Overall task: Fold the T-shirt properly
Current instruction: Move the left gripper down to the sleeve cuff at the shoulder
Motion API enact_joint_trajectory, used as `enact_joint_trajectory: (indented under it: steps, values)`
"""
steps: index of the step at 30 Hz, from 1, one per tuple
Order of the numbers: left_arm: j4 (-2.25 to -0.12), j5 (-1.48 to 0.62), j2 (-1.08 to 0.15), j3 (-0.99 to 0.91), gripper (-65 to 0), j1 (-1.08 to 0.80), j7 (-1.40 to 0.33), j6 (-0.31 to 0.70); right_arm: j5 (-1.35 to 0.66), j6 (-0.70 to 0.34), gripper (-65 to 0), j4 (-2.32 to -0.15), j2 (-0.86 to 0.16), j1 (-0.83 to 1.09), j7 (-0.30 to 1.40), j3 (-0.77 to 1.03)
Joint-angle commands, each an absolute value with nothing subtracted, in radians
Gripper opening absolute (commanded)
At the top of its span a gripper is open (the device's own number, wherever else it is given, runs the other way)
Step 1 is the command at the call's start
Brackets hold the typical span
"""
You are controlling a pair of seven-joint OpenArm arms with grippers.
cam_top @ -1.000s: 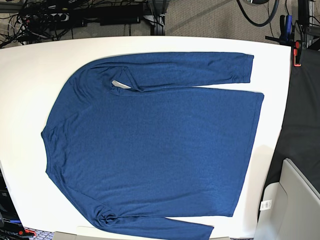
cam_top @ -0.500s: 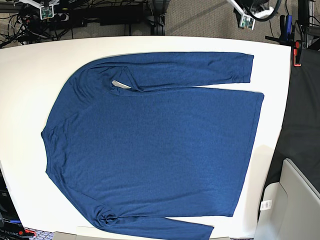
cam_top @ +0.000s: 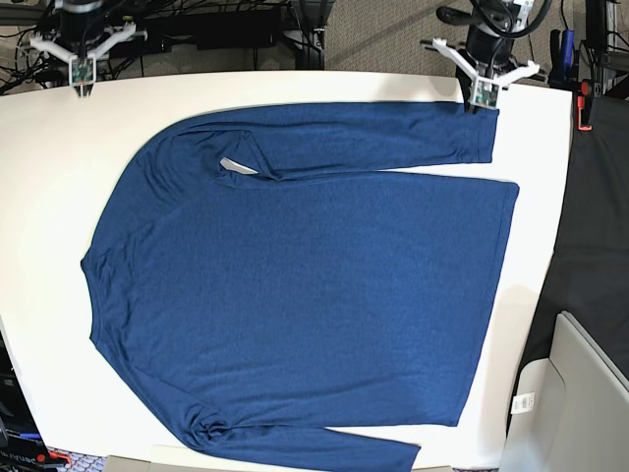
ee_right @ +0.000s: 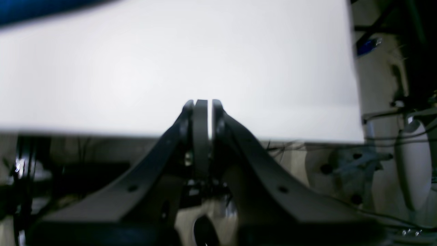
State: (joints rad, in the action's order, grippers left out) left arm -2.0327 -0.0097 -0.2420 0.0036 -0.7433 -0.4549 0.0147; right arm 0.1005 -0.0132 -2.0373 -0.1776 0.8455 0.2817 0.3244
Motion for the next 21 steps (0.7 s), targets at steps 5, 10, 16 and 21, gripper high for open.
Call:
enact_joint_trajectory:
  steps: [5,10,16,21]
  values:
    - [-2.046,-0.004,-0.248,-0.004,-52.2,-0.647,-0.605,0.008,0.101,-0.004,-62.1,-2.052,-0.183,0.8,0.263,0.332]
    - [-2.048,-0.007,-0.248,-0.004,-38.4,-0.641,-0.633,0.008,0.101,-0.004,-48.0,-2.052,-0.183,0.769,0.263,0.332]
    - [-2.054,-0.269,-0.165,-0.163,-33.9,-0.662,-0.641,0.01,0.101,-0.004,-45.0,-2.052,-0.183,0.745,0.263,0.349]
    - [-2.052,-0.529,-0.162,-0.286,-33.9,-0.653,-0.776,0.01,0.101,-0.004,-44.8,-2.052,-0.183,0.719,0.263,0.378]
